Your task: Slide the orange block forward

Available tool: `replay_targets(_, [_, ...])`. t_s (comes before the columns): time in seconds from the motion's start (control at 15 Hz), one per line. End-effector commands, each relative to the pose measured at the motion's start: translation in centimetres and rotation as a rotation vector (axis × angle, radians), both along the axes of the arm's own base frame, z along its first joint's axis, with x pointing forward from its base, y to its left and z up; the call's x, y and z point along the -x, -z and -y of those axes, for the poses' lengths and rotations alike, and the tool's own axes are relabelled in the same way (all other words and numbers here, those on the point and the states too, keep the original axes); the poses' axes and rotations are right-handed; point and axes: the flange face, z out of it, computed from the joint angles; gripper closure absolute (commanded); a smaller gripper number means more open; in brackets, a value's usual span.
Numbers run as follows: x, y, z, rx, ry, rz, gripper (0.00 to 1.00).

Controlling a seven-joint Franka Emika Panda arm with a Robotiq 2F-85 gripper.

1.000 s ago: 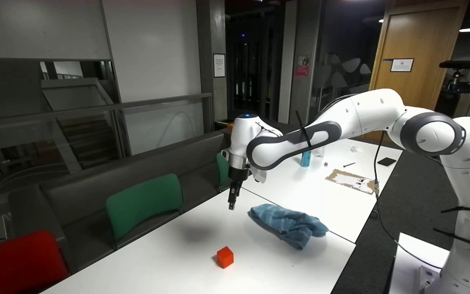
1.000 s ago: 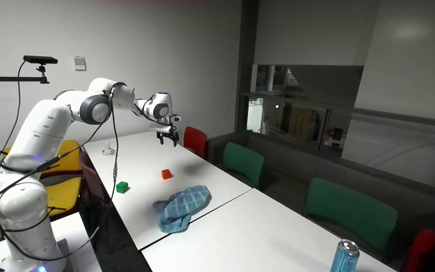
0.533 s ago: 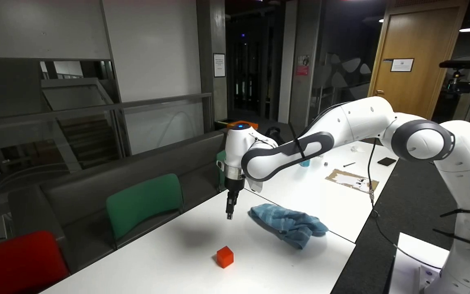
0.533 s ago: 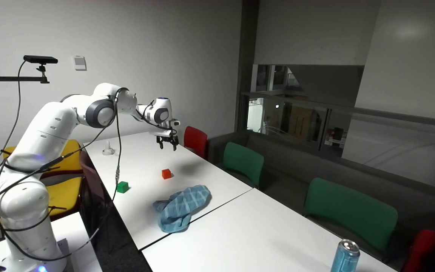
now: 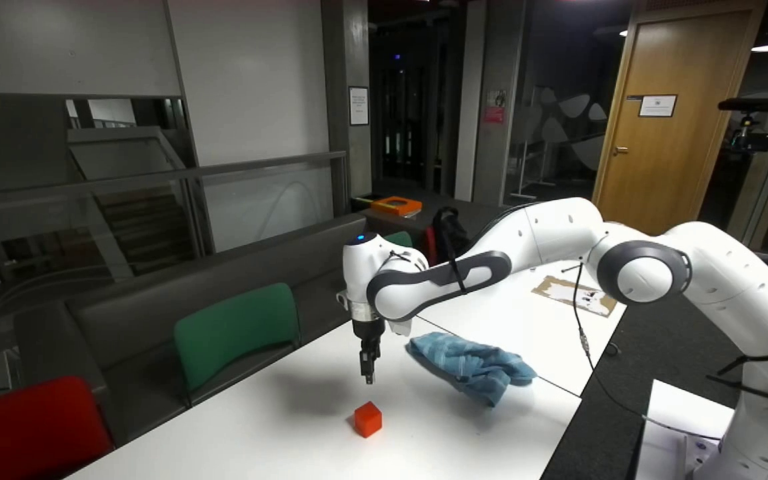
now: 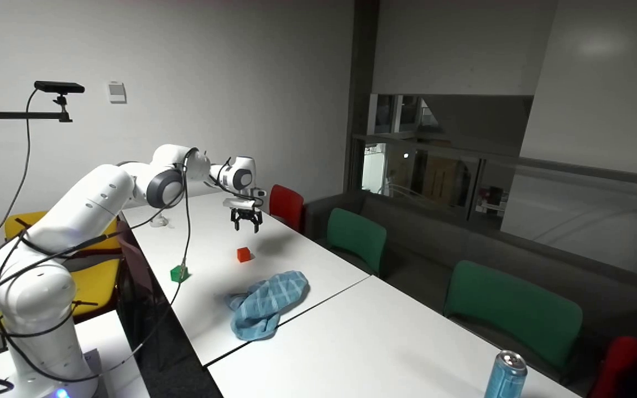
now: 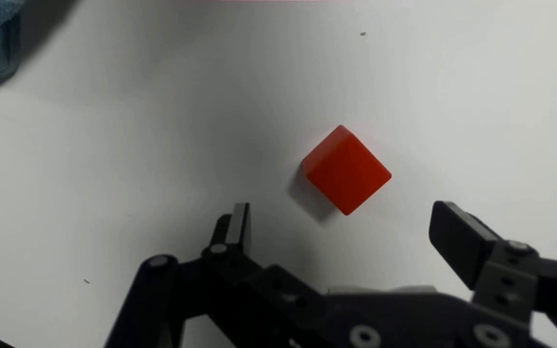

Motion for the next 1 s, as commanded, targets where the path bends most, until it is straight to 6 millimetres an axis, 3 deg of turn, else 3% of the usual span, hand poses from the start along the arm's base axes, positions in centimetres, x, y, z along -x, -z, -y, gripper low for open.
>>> replay_targets(0.0, [-1.0,-0.2,-1.2,0.038,-0.049,-0.015,0.0])
replay_targets(0.13, [-0.6,0.7,-0.9,0.009,-0.021,-0.021,0.0])
replay_targets(0.73, [-0.8,0.5,-1.3,0.01,-0.024,-0.016,0.0])
replay_targets(0.93, [-1.0,1.0,-3.8,-0.041,-0.024,0.032,0.0])
